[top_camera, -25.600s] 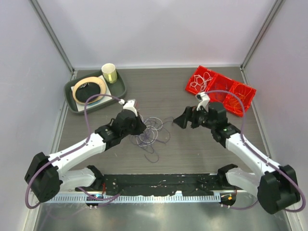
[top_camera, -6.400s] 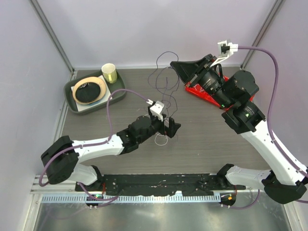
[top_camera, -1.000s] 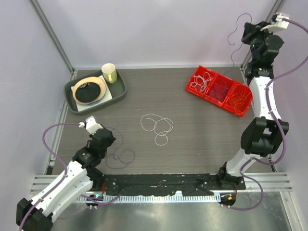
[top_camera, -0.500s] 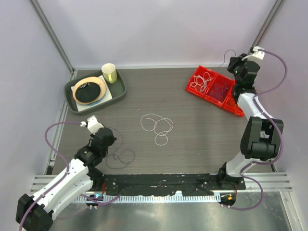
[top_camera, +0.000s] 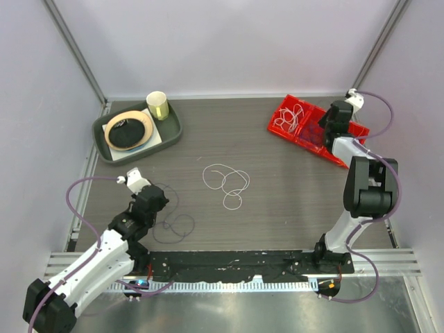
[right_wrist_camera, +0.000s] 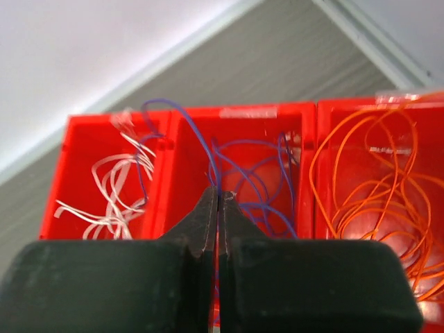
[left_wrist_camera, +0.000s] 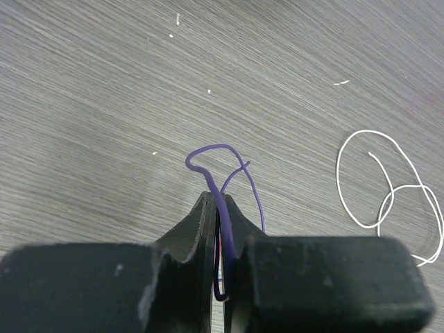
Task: Untangle the cables
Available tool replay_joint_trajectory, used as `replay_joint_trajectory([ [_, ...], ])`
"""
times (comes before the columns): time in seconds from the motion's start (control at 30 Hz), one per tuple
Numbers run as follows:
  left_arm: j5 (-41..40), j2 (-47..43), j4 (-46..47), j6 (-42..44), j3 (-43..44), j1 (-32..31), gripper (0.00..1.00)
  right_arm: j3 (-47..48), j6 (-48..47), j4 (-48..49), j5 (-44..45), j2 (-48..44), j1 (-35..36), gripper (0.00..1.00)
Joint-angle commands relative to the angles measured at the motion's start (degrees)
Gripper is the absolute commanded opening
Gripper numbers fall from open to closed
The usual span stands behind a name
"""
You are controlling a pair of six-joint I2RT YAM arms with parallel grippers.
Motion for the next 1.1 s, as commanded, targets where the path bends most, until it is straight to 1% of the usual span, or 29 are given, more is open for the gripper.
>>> replay_joint_trajectory([
  [0.0, -0.5, -0.4, 3.4, 0.4, -0.3, 0.4, 0.09, 4.2, 0.8, -5.9, 4.4, 3.4, 2.2, 0.01],
  [0.1, -0.3, -0.1, 3.3, 0.8, -0.1, 0.4, 0.09, 6.9, 2.8, -9.4, 5.5, 6.6, 2.3, 0.01],
  [0.23, -0.6, -0.3, 3.1, 0.7, -0.2, 0.4, 0.09, 8.2, 5.0, -11.1, 6.9, 9.1, 2.4, 0.01],
  [0.37, -0.6, 0.0, 3.4, 1.0, -0.1, 0.4, 0.09, 11.9, 5.4, -15.2, 8.9, 13.3, 2.6, 0.01],
  [0.43, -0.7, 0.2, 3.4, 1.1, -0.1, 0.4, 0.09, 12.3, 5.2, -15.0, 8.9, 13.4, 2.5, 0.01],
  [0.53, -0.7, 0.5, 3.1, 1.1, 0.2, 0.3, 0.09, 8.6, 4.3, -7.8, 6.6, 8.9, 2.6, 0.01],
  [0.57, -0.6, 0.5, 3.2, 1.2, 0.0, 0.3, 0.09, 8.5, 3.0, -6.9, 4.9, 7.7, 2.6, 0.01],
  [0.7, 0.0, 0.7, 3.9, 1.2, -0.1, 0.4, 0.09, 8.7, 0.0, -6.9, 2.8, 0.2, 2.9, 0.01],
  [0.77, 0.1, 0.9, 4.3, 1.3, -0.2, 0.4, 0.09, 7.6, -0.7, -7.1, 3.6, -2.3, 2.9, 0.01],
  [0.9, 0.6, 1.3, 4.9, 1.3, -0.3, 0.4, 0.09, 3.1, -0.7, -7.7, 7.9, -7.1, 2.9, 0.01],
  [1.07, 1.0, 2.0, 5.0, 1.3, 0.0, 0.3, 0.09, 1.3, -0.4, -9.8, 11.6, -12.2, 2.9, 0.01],
])
